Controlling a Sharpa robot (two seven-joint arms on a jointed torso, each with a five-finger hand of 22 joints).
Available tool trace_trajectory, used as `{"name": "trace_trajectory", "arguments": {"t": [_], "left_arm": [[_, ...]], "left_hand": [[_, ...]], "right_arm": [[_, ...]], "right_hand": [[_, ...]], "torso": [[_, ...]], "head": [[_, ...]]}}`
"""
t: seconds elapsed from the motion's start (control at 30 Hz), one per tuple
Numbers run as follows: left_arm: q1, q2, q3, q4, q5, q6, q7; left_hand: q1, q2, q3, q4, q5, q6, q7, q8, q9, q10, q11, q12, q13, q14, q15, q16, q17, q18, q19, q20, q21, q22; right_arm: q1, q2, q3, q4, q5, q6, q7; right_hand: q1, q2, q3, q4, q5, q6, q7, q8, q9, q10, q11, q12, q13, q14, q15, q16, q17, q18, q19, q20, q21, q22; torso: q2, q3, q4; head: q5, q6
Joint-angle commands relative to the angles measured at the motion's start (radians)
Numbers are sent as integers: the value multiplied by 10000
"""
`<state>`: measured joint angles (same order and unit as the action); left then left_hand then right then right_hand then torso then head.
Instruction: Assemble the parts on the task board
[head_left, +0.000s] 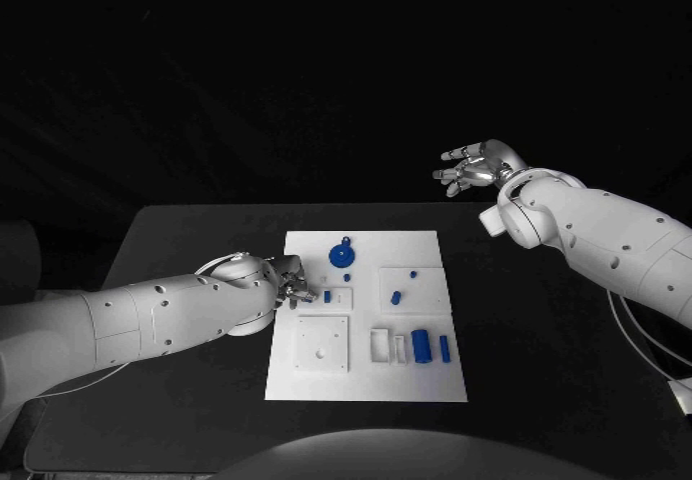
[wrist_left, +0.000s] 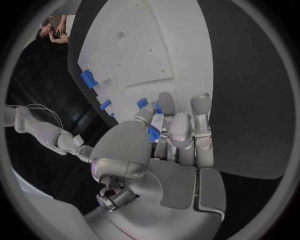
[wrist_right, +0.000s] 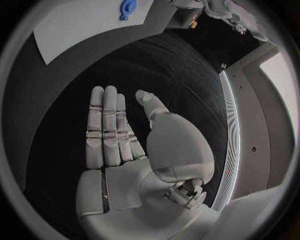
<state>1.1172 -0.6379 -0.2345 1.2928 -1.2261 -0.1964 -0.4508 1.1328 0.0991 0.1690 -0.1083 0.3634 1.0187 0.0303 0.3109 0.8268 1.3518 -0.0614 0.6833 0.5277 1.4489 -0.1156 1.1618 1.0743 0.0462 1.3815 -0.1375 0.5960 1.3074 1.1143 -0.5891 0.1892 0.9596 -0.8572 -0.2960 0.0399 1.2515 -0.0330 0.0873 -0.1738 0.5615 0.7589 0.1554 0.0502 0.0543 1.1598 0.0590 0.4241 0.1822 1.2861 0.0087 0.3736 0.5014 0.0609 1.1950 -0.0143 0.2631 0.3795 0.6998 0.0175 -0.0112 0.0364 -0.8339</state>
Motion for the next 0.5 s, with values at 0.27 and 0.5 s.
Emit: {"name": "trace_trajectory", "arguments": {"t": [0.27, 0.5], "left_arm": [[-68, 33, -50, -73, 50, 324, -38], [-68, 47, -50, -107, 50, 307, -36]], "left_hand": [[28, -147, -104, 120, -39, 335, -319, 163, -1322, -29, -60, -3, 14, 42, 16, -7, -9, -73, 67, 20, -39, 381], [-75, -196, -198, 304, -26, 339, -338, 242, -1349, -27, -73, 8, 21, 45, 3, -1, -8, -77, 77, 9, -37, 381]], "right_arm": [[-45, 31, 5, -26, 17, 97, 13], [-52, 34, 5, -30, 17, 95, 8]], "right_hand": [[-87, 29, 21, -31, 18, 1, 20, 33, 1, -50, -16, 26, -11, -38, -18, 4, -16, -51, -74, 2, 30, -16], [-90, 34, 19, -29, 22, -5, 21, 33, 1, -51, -15, 26, -10, -39, -17, 4, -16, -51, -76, 3, 33, -24]], "torso": [[2, -2, 0], [0, 1, -3]], "head": [[-4, -8], [-15, -1]]}}
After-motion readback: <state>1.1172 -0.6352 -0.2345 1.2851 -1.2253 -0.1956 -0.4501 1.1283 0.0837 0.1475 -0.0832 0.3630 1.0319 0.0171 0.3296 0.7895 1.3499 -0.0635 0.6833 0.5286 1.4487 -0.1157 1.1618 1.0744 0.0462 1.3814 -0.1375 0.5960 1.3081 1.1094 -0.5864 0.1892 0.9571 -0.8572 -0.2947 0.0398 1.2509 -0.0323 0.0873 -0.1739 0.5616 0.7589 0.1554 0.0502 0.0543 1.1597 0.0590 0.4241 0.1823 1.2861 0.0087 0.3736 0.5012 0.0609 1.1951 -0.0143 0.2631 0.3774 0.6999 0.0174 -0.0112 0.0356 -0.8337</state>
